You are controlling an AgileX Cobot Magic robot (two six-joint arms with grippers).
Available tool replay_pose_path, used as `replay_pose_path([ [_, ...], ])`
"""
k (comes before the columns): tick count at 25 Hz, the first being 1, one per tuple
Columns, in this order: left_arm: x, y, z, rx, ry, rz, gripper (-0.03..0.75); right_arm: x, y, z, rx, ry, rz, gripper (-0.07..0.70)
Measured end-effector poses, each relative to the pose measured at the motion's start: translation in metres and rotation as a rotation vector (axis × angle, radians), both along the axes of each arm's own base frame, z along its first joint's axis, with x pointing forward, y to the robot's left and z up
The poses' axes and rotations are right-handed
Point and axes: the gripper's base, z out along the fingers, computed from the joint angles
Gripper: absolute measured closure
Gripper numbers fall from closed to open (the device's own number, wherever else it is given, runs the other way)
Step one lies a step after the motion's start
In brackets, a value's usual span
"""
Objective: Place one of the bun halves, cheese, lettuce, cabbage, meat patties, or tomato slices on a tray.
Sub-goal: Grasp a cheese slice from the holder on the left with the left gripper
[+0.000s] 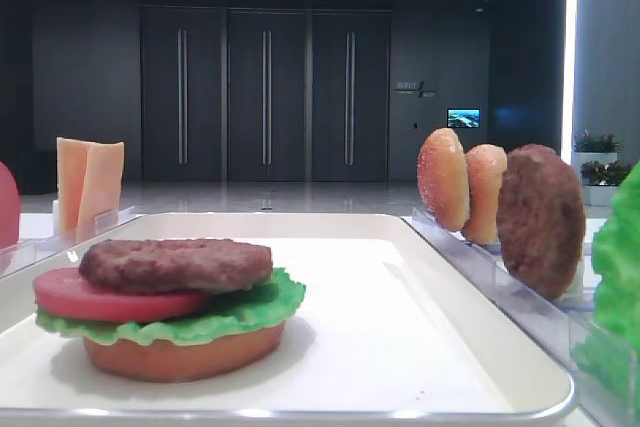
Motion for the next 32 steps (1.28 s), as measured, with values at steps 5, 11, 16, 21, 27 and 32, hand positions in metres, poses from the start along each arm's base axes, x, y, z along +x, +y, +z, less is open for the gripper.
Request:
replay_pose_path([
  [5, 0.0, 0.0, 0.0, 0.0, 0.0, 0.0, 0.433, 0.0, 0.0, 0.0, 0.0, 0.0, 0.0, 0.357],
  [11, 0.0, 0.0, 0.0, 0.0, 0.0, 0.0, 0.433, 0.0, 0.0, 0.0, 0.0, 0.0, 0.0, 0.357],
  [16, 0.0, 0.0, 0.0, 0.0, 0.0, 0.0, 0.433, 0.0, 0.0, 0.0, 0.0, 0.0, 0.0, 0.357],
  [21, 0.0, 0.0, 0.0, 0.0, 0.0, 0.0, 0.433, 0.0, 0.0, 0.0, 0.0, 0.0, 0.0, 0.357],
  [27, 0.0, 0.0, 0.0, 0.0, 0.0, 0.0, 0.433, 0.0, 0.0, 0.0, 0.0, 0.0, 0.0, 0.357],
  [32, 0.0, 0.0, 0.0, 0.0, 0.0, 0.0, 0.433, 0.0, 0.0, 0.0, 0.0, 0.0, 0.0, 0.357],
])
